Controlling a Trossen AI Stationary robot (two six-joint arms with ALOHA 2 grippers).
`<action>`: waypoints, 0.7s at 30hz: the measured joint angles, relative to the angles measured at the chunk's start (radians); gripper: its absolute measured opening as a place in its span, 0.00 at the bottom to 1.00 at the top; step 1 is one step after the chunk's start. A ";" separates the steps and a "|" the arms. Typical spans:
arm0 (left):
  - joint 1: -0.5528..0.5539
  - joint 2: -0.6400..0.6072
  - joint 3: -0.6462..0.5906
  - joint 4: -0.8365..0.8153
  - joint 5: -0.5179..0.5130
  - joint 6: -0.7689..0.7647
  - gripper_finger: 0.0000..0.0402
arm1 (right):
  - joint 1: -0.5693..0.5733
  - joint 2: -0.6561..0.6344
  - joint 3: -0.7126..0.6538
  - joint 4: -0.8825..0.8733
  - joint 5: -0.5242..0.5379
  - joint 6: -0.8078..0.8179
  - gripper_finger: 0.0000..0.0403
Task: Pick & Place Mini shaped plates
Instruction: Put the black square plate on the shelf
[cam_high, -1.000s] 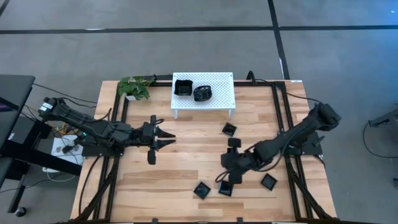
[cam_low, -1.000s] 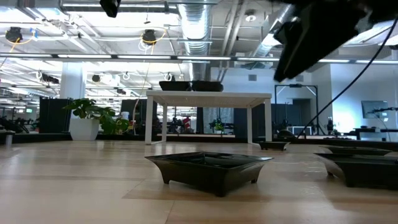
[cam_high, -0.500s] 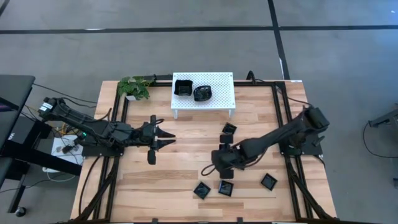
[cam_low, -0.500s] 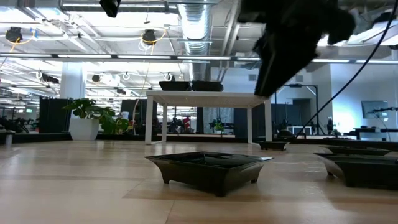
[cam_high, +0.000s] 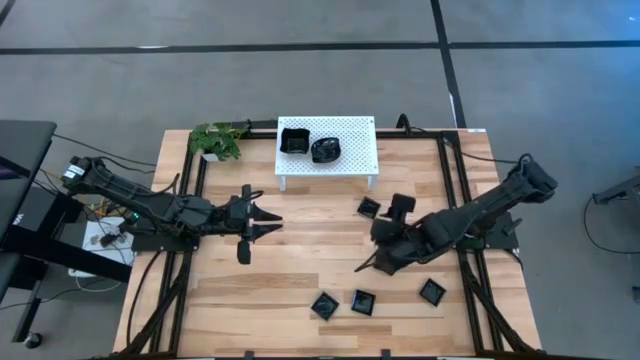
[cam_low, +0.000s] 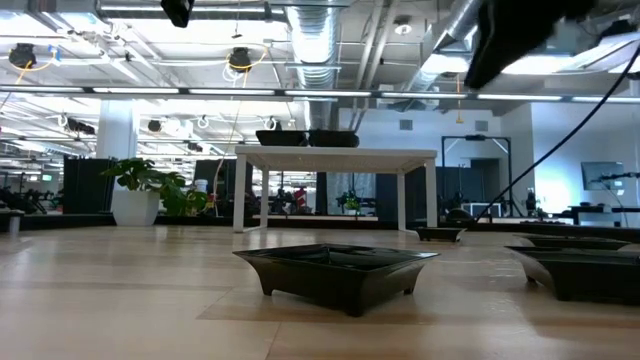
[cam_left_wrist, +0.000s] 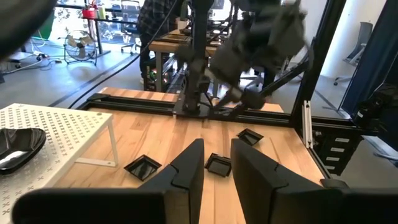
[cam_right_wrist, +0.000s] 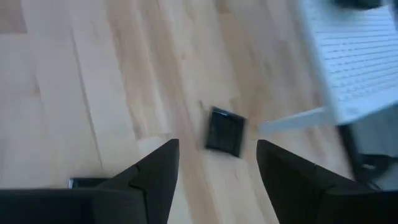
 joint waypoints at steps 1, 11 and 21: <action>0.000 0.000 0.000 0.000 0.000 0.000 0.20 | -0.009 -0.005 -0.048 0.059 -0.012 -0.011 0.52; 0.000 0.000 0.000 0.001 0.000 -0.004 0.20 | -0.229 0.101 -0.245 0.314 -0.088 -0.216 0.50; 0.000 0.000 0.000 0.000 0.000 -0.007 0.20 | -0.389 0.210 -0.245 0.422 -0.291 -0.298 0.47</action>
